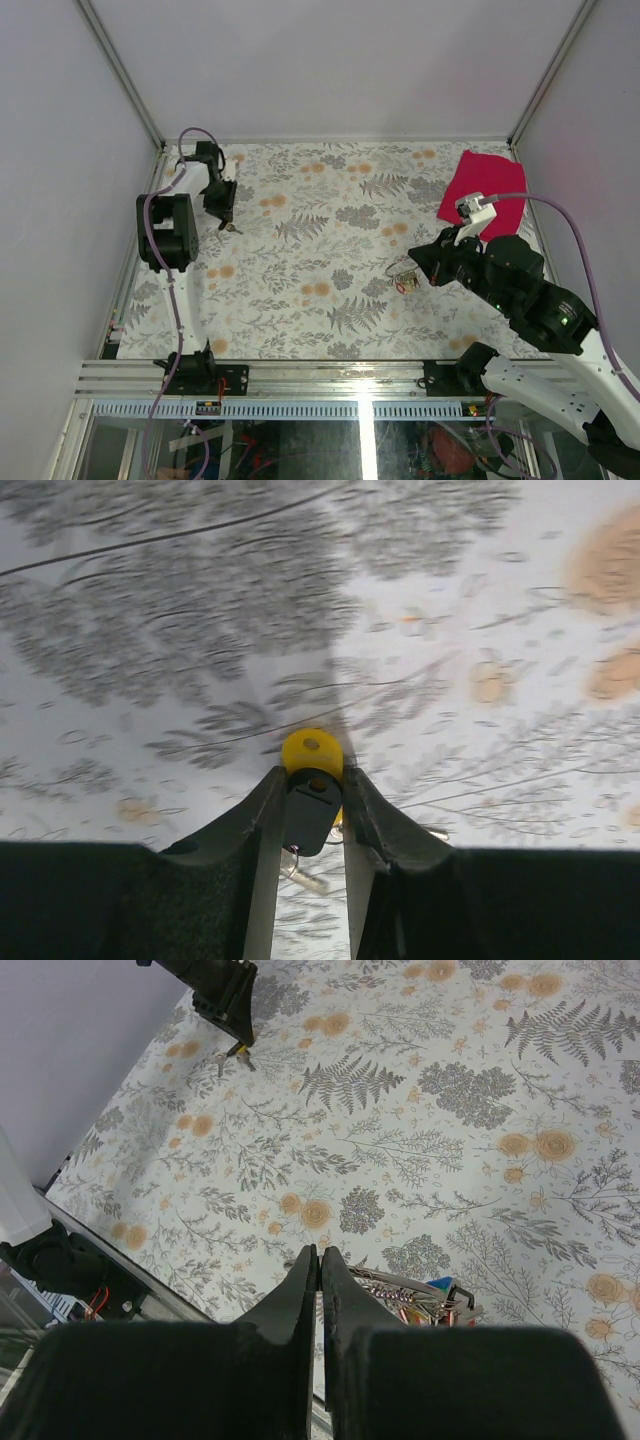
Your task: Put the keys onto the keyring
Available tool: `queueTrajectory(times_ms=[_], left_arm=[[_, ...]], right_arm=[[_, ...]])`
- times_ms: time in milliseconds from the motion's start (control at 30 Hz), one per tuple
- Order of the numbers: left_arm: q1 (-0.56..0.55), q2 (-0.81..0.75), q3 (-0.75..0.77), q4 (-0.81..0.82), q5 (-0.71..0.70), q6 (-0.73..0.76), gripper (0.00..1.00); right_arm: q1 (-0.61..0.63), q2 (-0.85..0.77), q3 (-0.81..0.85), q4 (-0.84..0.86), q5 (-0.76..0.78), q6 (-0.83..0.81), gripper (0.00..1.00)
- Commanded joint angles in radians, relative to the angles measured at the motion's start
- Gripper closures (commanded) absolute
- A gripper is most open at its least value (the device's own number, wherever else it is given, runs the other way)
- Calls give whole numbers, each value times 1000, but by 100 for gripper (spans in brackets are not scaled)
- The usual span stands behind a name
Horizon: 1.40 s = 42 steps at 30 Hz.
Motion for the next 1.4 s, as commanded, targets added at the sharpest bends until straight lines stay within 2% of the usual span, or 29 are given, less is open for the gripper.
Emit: queueTrajectory(times_ms=[0, 600, 933, 1133, 1167, 1367], left_arm=[[-105, 69, -67, -77, 88, -36, 90], [-535, -32, -176, 44, 139, -218, 93], [-791, -90, -255, 137, 142, -316, 93], [-940, -103, -215, 163, 139, -369, 93], [-956, -109, -202, 169, 137, -370, 92], [-980, -208, -219, 236, 112, -352, 68]], right_arm=[[-2, -18, 19, 72, 30, 9, 100], [-3, -32, 13, 59, 65, 10, 100], [-3, -73, 30, 17, 153, 10, 100], [-3, -83, 43, -31, 205, -9, 100], [-3, -85, 48, -42, 218, -11, 100], [-4, -114, 65, -91, 268, -19, 100]])
